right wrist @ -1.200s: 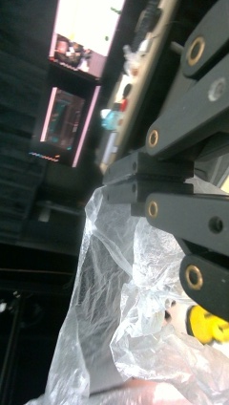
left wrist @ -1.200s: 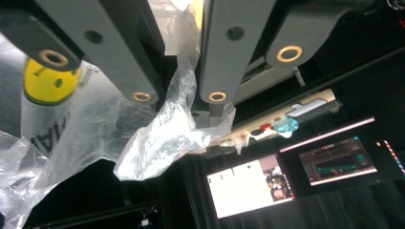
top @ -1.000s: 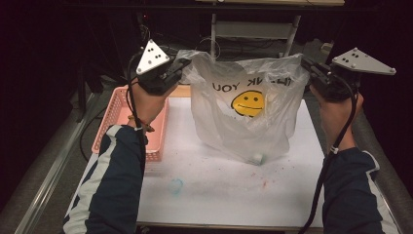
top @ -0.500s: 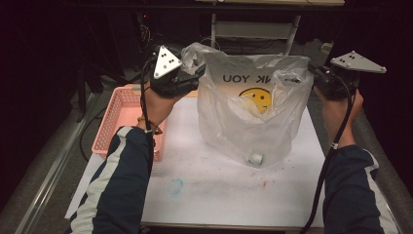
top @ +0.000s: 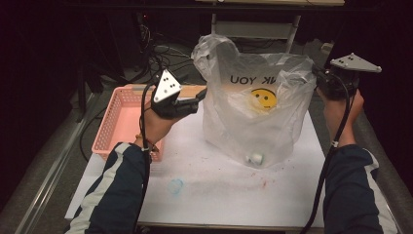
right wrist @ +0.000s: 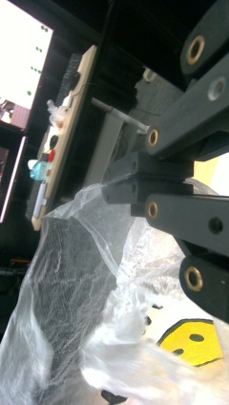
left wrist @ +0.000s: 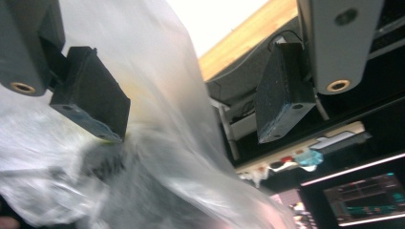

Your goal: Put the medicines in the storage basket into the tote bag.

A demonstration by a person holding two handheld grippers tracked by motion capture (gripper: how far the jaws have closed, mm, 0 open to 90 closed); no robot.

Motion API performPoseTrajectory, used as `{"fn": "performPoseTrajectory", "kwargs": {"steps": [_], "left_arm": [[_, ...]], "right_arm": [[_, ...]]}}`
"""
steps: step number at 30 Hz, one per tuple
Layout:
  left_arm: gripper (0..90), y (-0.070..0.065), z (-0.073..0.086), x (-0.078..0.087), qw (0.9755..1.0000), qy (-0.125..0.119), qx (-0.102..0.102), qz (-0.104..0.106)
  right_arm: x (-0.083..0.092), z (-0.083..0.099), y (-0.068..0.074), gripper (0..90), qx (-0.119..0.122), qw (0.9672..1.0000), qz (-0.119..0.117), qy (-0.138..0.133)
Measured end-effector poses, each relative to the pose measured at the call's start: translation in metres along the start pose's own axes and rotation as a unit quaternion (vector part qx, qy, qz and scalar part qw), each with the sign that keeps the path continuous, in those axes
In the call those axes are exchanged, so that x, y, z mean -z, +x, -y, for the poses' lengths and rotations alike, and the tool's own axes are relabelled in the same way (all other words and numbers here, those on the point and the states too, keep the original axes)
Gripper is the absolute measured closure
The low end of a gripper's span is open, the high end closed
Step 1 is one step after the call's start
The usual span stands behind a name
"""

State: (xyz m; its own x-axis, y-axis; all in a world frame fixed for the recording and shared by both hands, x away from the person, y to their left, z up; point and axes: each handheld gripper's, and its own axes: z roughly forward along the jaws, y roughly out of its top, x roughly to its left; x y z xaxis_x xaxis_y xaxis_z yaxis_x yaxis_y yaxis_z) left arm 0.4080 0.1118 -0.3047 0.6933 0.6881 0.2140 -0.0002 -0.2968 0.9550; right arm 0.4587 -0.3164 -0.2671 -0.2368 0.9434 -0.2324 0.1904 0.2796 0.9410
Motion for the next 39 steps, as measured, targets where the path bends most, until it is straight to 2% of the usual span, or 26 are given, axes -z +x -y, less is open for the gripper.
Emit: {"fn": "performPoseTrajectory", "kwargs": {"steps": [4,8,12,16,19,22,24,27,33,39], "left_arm": [[27.4,-0.016,0.008,-0.005,0.9996,0.011,-0.013,0.021],[27.4,-0.028,0.015,-0.015,0.9987,0.025,-0.023,0.038],[27.3,-0.034,0.022,-0.024,0.9978,0.04,-0.027,0.046],[27.3,-0.034,0.026,-0.025,0.9976,0.044,-0.025,0.047],[27.3,-0.033,0.03,-0.023,0.9973,0.049,-0.028,0.046],[27.3,-0.032,0.034,-0.019,0.997,0.055,-0.034,0.043],[27.3,-0.032,0.037,-0.015,0.9967,0.059,-0.04,0.039],[27.2,-0.031,0.04,-0.008,0.9964,0.061,-0.046,0.038],[27.1,-0.029,0.043,0.006,0.9956,0.067,-0.058,0.032],[24.4,-0.03,0.051,0.023,0.9942,0.073,-0.074,0.025]], "right_arm": [[-0.005,0.004,-0.005,89.2,-0.004,0.9999,0.008,0.01],[-0.004,0.005,-0.007,83.4,-0.011,0.9999,0.01,0.007],[0.001,0.004,-0.004,78.2,-0.013,0.9999,-0.003,-0.005],[0.008,0.002,0.003,76.1,0.002,0.9997,-0.02,-0.016],[0.012,0.002,0.007,75.2,0.007,0.9989,-0.037,-0.026],[0.014,0.003,0.013,78.5,0.014,0.9979,-0.056,-0.028],[0.015,0.004,0.017,77.9,0.025,0.9977,-0.058,-0.027],[0.018,0.003,0.019,76.0,0.021,0.9973,-0.063,-0.032],[0.024,0.0,0.021,67.8,0.023,0.997,-0.062,-0.041],[0.034,-0.003,0.027,58.9,0.025,0.995,-0.08,-0.054]]}}
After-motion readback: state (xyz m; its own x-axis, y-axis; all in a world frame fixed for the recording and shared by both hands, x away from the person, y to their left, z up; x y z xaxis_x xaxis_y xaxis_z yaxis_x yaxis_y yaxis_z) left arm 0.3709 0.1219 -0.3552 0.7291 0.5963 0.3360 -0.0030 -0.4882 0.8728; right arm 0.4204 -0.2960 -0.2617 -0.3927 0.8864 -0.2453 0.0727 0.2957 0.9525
